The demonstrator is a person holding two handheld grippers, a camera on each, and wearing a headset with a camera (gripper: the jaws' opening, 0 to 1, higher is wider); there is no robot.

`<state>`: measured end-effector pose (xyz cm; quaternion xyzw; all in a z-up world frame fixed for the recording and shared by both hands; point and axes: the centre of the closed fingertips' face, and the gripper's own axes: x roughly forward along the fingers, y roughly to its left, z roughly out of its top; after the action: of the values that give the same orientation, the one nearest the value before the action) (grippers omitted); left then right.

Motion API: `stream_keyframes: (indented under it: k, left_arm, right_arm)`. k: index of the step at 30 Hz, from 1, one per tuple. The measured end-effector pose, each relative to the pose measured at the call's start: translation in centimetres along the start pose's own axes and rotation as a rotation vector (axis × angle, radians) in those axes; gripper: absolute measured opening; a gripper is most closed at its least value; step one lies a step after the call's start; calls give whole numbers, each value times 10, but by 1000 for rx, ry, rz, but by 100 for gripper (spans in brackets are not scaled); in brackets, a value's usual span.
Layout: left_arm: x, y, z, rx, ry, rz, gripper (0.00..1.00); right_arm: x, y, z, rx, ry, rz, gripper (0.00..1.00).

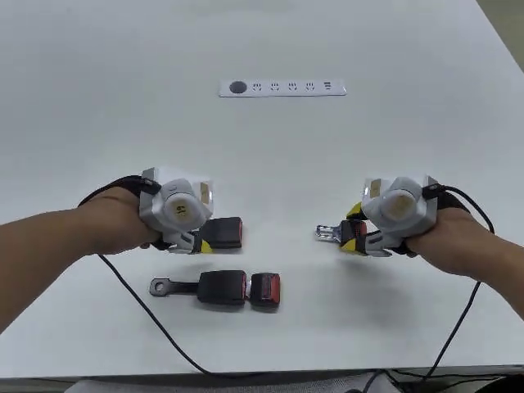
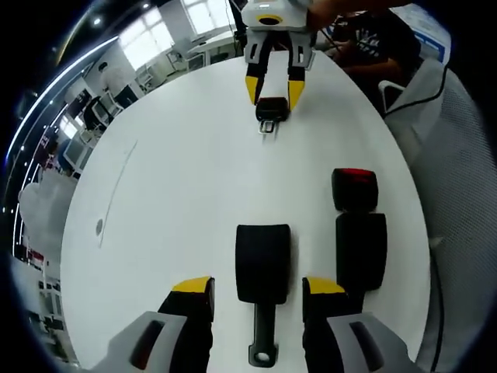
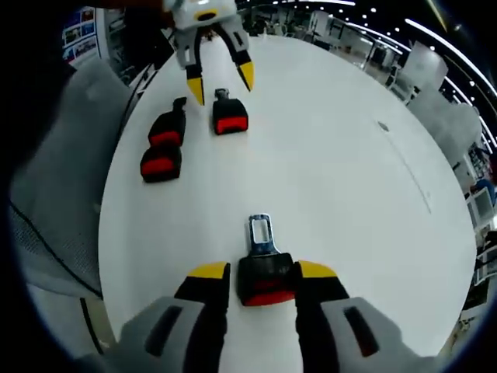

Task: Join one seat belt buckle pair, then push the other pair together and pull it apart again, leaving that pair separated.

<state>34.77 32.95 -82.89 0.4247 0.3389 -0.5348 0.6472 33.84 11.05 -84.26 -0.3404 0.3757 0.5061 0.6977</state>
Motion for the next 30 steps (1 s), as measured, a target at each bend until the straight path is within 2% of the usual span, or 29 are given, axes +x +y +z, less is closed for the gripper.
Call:
stream_keyframes:
  k: [4, 8, 10, 16, 20, 23, 25, 26, 27, 29, 30]
  left_arm:
    - [6, 0, -2, 9, 9, -19, 46]
    - [10, 3, -8, -24, 26, -20, 45]
    - [11, 2, -8, -23, 24, -22, 44]
    - [17, 0, -13, -4, 35, -34, 41]
    - [21, -5, -13, 9, 32, -61, 33]
    - [23, -4, -13, 1, 35, -52, 32]
    - [23, -5, -13, 51, 38, -52, 32]
    - [24, -4, -15, 103, 48, -51, 32]
    - [24, -5, -15, 119, 50, -52, 32]
    - [23, -6, -12, 58, 44, -58, 32]
    - [23, -5, -12, 50, 41, -59, 32]
  right_arm:
    - [2, -2, -5, -4, 10, 16, 34]
    - [7, -1, -10, -28, 15, 40, 35]
    - [10, -2, -12, -47, 12, 47, 34]
    - [10, -1, -10, -74, -3, 90, 32]
    - [8, 2, -7, -89, -1, 111, 32]
    - [7, 4, -6, -99, 2, 125, 32]
    - [7, 5, -6, -105, 3, 131, 32]
    - [7, 5, -5, -109, 5, 134, 32]
    - [7, 5, -5, -112, 6, 135, 32]
    - [7, 5, -5, -114, 7, 137, 32]
    - [6, 5, -5, -115, 8, 136, 32]
